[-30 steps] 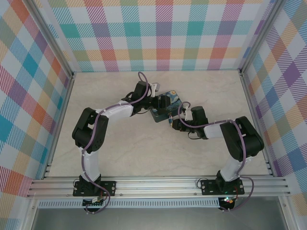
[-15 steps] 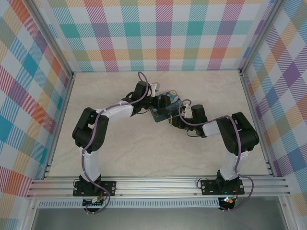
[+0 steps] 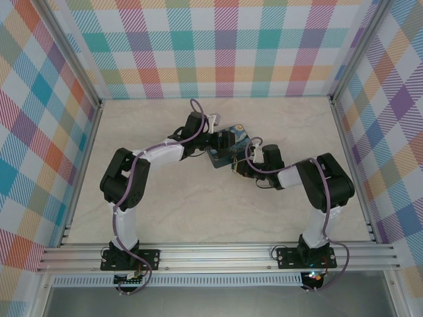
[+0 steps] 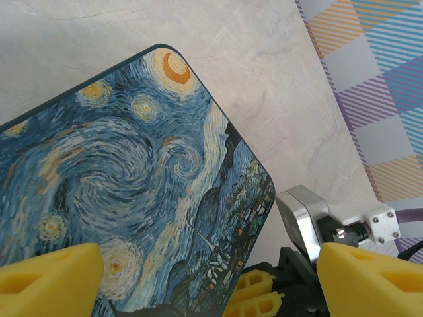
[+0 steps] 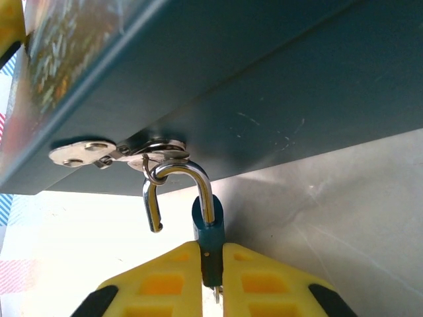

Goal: Unlock a padlock with a key

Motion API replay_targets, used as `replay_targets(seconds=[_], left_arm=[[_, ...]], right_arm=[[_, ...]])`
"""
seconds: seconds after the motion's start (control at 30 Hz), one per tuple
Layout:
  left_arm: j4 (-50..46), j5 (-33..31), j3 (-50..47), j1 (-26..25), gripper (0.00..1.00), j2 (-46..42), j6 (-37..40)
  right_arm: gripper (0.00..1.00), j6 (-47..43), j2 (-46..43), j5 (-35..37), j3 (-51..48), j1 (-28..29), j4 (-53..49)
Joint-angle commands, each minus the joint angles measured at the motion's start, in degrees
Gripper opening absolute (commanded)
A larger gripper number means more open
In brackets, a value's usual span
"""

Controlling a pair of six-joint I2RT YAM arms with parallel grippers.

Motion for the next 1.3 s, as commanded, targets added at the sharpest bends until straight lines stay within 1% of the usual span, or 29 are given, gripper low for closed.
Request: replay_targets(seconds=[0.0, 0.23, 0.37, 0.5, 0.73, 0.87, 1.1, 1.27], left_arm=[[-1.0, -0.1, -1.7, 0.3, 0.84, 0.0, 0.1], [-0.1, 0.1, -5.1, 0.3, 0.84, -1.7, 0.0], [0.8, 0.2, -7.1, 0.2, 0.85, -2.9, -0.5], [2.3, 0.5, -9.1, 0.1, 0.85, -3.8, -1.8], [3.2, -0.4, -11.2, -0.5, 0.85, -4.6, -2.5], [3.9, -0.6, -12.0, -1.0, 0.85, -4.7, -3.2], [6.5, -0.7, -13.8, -1.4, 0.85, -5.0, -5.3], [6.4, -0.7, -14.4, -1.6, 0.85, -5.7, -4.8]], right_arm=[[0.11, 2.2, -0.6, 2.7, -0.7, 0.2, -0.8], [0.08, 7.7, -3.1, 6.7, -1.4, 0.2, -1.3], [0.08, 11.0, -3.7, 7.4, -1.2, 0.2, -2.0], [0.07, 13.8, -3.7, 8.3, 0.2, 0.2, -4.8], [0.07, 16.8, -3.8, 10.0, 0.8, 0.2, -4.8], [0.07, 18.9, -3.6, 10.3, 1.7, 0.1, -3.5], [0.07, 23.1, -3.9, 13.5, 1.7, 0.2, -1.8], [0.07, 24.8, -3.3, 15.1, 2.3, 0.2, -0.7]])
